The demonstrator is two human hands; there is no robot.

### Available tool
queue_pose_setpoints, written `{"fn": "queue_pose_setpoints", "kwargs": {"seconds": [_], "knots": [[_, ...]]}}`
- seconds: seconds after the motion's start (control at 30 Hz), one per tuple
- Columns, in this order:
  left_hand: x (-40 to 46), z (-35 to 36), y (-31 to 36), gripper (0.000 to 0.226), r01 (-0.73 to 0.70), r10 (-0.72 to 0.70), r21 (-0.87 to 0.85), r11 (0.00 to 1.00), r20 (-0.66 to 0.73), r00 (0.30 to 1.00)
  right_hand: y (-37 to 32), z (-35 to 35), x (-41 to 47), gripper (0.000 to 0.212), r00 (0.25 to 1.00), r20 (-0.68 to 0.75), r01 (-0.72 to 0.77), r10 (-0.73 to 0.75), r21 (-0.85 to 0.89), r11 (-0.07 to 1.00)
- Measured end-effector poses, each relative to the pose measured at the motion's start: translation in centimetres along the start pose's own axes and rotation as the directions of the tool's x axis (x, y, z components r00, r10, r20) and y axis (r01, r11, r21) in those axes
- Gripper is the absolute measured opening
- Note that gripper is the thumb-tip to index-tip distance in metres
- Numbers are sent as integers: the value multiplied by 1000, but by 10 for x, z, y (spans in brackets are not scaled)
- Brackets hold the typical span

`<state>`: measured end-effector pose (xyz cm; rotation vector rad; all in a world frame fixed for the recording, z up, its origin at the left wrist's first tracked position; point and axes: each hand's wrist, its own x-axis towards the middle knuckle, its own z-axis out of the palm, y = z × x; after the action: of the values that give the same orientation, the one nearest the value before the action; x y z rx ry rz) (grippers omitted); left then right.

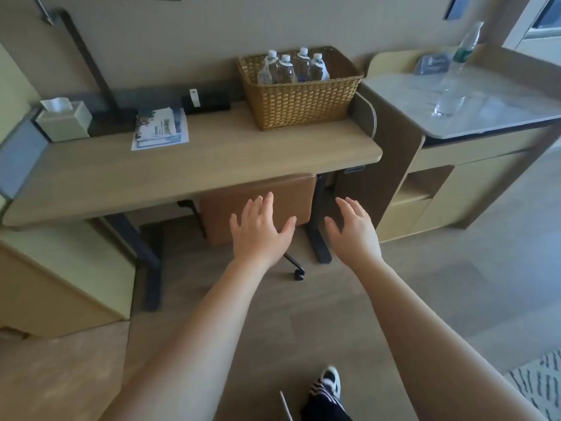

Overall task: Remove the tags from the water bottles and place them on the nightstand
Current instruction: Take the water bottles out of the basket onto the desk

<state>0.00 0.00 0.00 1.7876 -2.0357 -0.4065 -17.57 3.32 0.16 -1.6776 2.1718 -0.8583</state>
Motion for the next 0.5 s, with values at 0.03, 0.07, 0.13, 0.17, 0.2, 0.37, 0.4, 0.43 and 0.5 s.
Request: {"fn": "queue_pose_setpoints", "kwargs": {"seconds": [0.03, 0.07, 0.13, 0.17, 0.2, 0.37, 0.4, 0.43, 0.5], "knots": [[15, 4, 1, 73, 1, -1, 0, 1000, 3, 1000, 3, 4, 15, 55, 1000, -3, 3, -3, 5, 1000], [31, 9, 2, 73, 5, -5, 5, 1000, 0, 1000, 5, 7, 31, 55, 1000, 4, -1, 1, 6, 1000], [66, 20, 4, 73, 6, -6, 15, 1000, 0, 1000, 10, 15, 69, 55, 999, 29, 17, -17, 5, 1000], [87, 26, 7, 73, 2, -1, 21, 1000, -4, 1000, 14, 19, 91, 55, 999, 33, 25, -25, 1, 1000], [107, 32, 11, 73, -7, 7, 28, 1000, -13, 1000, 19, 22, 114, 55, 999, 33, 38, -38, 3, 999], [221, 49, 38, 73, 11, -8, 53, 999, -52, 999, 36, 19, 237, 54, 996, 53, 78, -78, 1, 997], [243, 50, 46, 74, 17, -14, 51, 999, -59, 998, 37, 16, 261, 54, 995, 63, 82, -82, 2, 997], [265, 51, 53, 74, 24, -21, 48, 999, -66, 998, 39, 14, 284, 54, 994, 69, 90, -90, -2, 996], [305, 52, 65, 74, 36, -32, 42, 998, -93, 995, 40, 10, 329, 54, 992, 70, 104, -103, -11, 994]]}}
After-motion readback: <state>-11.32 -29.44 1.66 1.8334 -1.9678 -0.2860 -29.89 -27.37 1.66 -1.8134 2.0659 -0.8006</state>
